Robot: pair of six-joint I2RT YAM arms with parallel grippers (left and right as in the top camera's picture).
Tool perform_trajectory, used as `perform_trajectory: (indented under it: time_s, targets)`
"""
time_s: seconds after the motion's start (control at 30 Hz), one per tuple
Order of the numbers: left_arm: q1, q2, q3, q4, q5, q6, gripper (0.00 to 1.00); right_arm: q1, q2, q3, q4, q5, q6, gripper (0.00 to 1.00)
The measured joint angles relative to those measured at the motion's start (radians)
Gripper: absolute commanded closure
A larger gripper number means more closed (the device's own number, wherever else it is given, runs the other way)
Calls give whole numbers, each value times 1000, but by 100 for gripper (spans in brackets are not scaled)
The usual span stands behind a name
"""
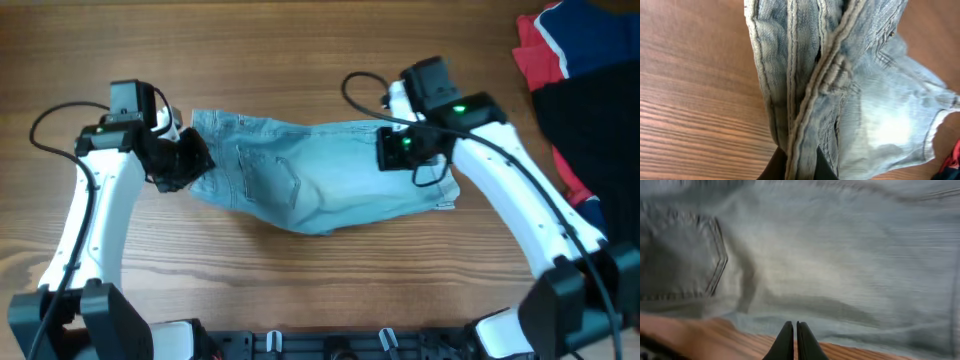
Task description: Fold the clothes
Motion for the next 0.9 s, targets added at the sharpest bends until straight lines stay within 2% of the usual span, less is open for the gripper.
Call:
perform_trajectory:
  time_s: [0.33,0.63,0.9]
  targets:
    - [0,-59,61,-23,2,5,96,182,217,0,166,-150,35,96]
    - [0,-71,126,-60,32,5,96,290,422,0,346,-217,180,96]
    - [0,-78,188,-83,42,5,96,425,467,0,565,-285,306,96]
